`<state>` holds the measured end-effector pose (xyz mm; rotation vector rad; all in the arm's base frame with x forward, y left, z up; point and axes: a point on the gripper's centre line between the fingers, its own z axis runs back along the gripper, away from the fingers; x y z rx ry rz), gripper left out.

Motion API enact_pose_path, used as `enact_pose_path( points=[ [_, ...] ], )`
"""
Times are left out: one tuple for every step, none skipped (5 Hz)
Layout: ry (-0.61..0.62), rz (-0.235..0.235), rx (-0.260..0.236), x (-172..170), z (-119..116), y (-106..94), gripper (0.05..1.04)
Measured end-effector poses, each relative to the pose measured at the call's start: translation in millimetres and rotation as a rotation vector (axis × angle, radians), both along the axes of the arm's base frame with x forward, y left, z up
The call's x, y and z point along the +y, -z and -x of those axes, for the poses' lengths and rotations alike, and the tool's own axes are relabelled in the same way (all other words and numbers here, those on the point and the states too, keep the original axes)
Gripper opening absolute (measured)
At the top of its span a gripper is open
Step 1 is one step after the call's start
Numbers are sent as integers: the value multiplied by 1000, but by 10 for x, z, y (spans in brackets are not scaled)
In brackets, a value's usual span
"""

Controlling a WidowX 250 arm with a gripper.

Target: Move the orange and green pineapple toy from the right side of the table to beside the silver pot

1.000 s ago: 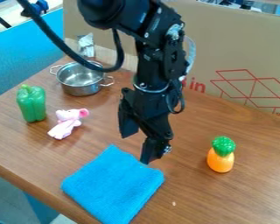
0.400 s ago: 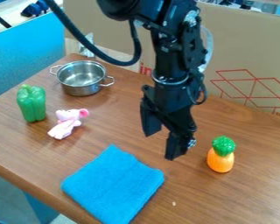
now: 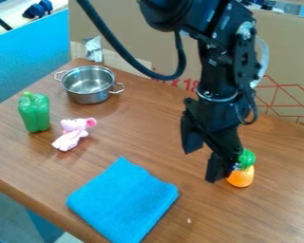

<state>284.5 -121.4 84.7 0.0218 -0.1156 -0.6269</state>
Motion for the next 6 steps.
enact_pose_path(
  points=[
    [33,38,-26,-50,-46,-7,1005],
    [21,43,-32,-53,-96,-19,1005],
    [10,31,-29,-78,-198,28,1005],
    [-3,21,-22,-107,-297,79,1005],
    [12,26,-8,-179,-390,143,1005],
    [13,38,-13,-221,-452,145,1005]
  ],
)
